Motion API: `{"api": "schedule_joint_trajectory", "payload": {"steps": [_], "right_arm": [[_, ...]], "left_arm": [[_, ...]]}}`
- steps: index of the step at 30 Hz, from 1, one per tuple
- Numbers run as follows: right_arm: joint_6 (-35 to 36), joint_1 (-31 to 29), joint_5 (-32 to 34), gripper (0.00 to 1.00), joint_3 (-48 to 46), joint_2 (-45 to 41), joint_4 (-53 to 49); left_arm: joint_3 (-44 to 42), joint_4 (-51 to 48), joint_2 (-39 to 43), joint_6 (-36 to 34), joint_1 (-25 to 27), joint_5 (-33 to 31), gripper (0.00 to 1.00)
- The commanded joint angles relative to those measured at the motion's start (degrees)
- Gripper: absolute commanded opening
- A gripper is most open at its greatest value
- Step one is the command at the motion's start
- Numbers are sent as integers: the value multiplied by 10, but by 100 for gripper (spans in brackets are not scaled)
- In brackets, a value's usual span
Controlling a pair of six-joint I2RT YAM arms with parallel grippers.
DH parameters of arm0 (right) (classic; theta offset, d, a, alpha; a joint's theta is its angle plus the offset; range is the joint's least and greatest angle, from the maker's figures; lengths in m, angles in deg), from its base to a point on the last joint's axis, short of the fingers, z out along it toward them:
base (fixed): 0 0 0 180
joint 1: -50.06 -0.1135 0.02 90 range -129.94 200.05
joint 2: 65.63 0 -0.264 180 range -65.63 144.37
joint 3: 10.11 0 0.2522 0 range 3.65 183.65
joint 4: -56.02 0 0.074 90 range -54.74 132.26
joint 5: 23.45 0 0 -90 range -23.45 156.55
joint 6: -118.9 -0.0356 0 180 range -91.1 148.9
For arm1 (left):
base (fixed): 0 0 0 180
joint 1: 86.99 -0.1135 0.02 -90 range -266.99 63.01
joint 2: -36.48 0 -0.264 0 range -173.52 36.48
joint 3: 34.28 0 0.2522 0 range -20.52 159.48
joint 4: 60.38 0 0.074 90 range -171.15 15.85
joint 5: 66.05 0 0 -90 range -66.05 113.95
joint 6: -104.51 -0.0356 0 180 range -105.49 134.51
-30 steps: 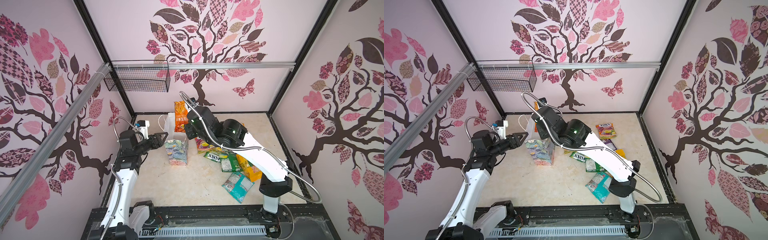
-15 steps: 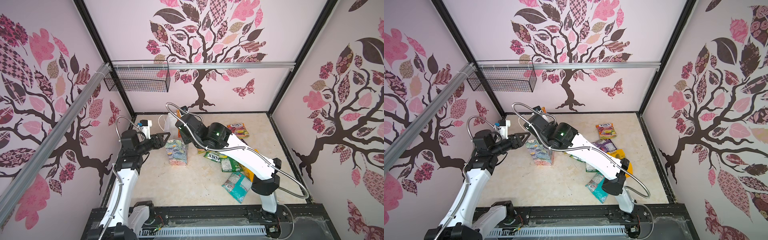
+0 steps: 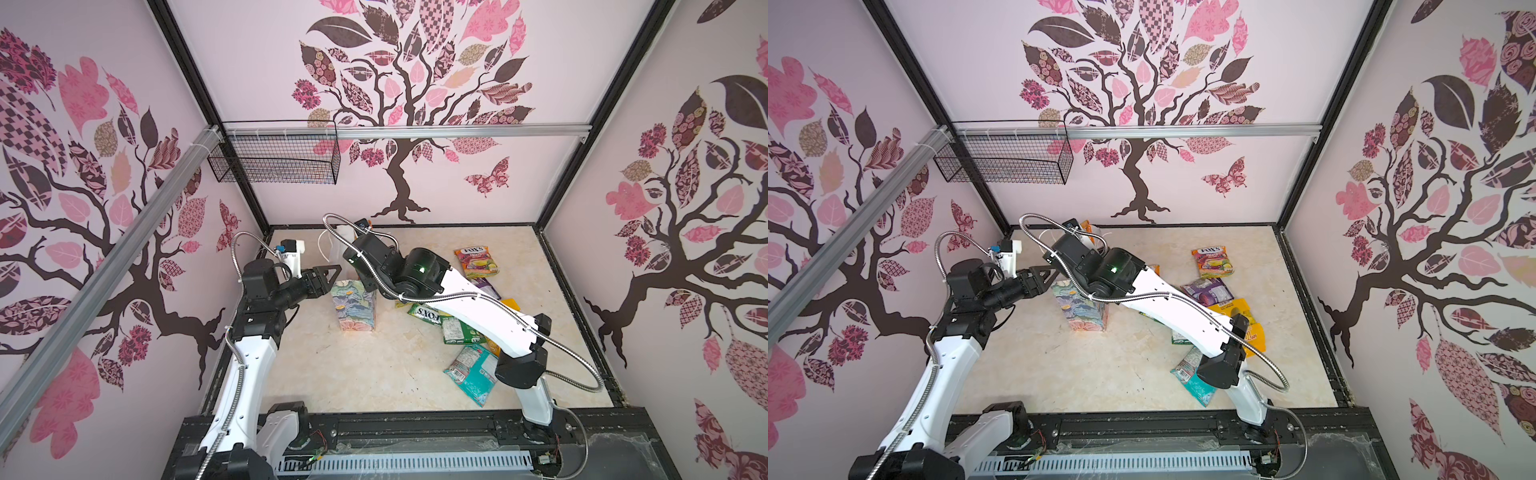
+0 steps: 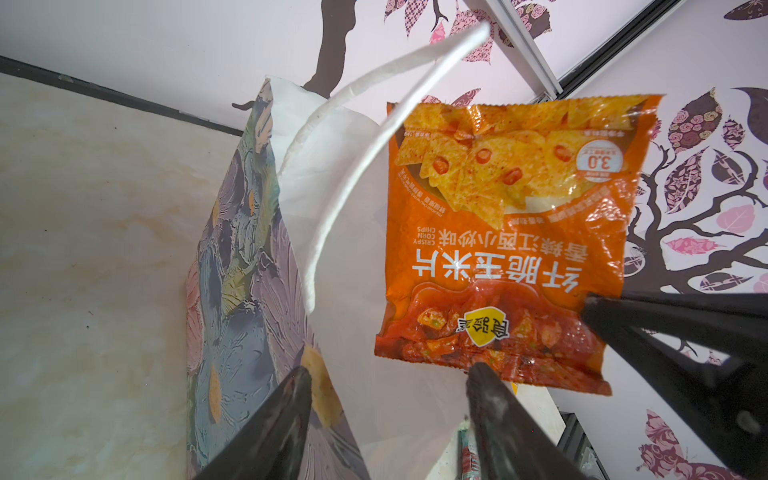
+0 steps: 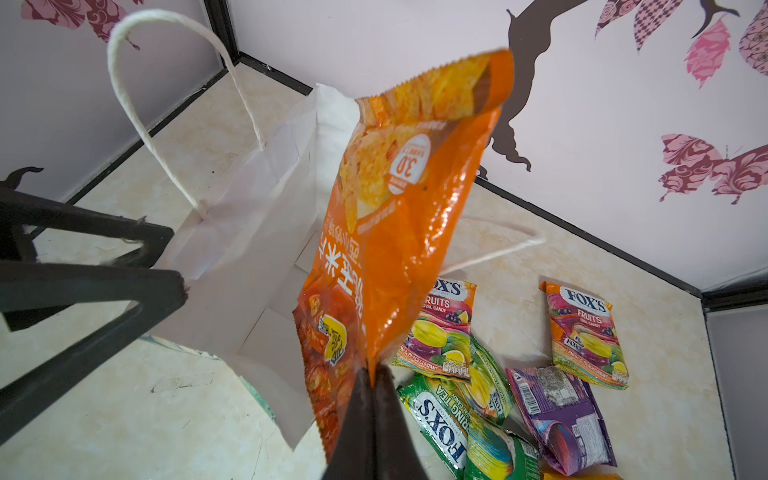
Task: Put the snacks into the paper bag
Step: 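Carry the orange chips bag over the white bag's opening with the right gripper, then open the right gripper to drop the chips bag into the white bag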
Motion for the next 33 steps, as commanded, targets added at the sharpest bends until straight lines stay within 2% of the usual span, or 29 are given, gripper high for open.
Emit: {"api": "schedule_joint_trajectory", "payload": {"steps": [1,16,23,27,30,33], "right_arm": [[6,-4,-2,0,20,16,-3],[10,-4,-18,10,22,17,5],[15,-4,-53,23,38,11,14],[17,-4,-98,25,35,-13,35],[12,-4,-132,26,1,-51,57],[2,-3,-148,27,-82,-111,93]], "left_arm": [[-16,15,7,-1,1,8,63],[-17,14,6,-1,2,7,64],[-17,12,7,-3,2,3,64],[-14,2,7,-7,2,-13,63],[-9,-12,6,-15,1,-25,63],[-9,-14,7,-17,1,-26,62]]}}
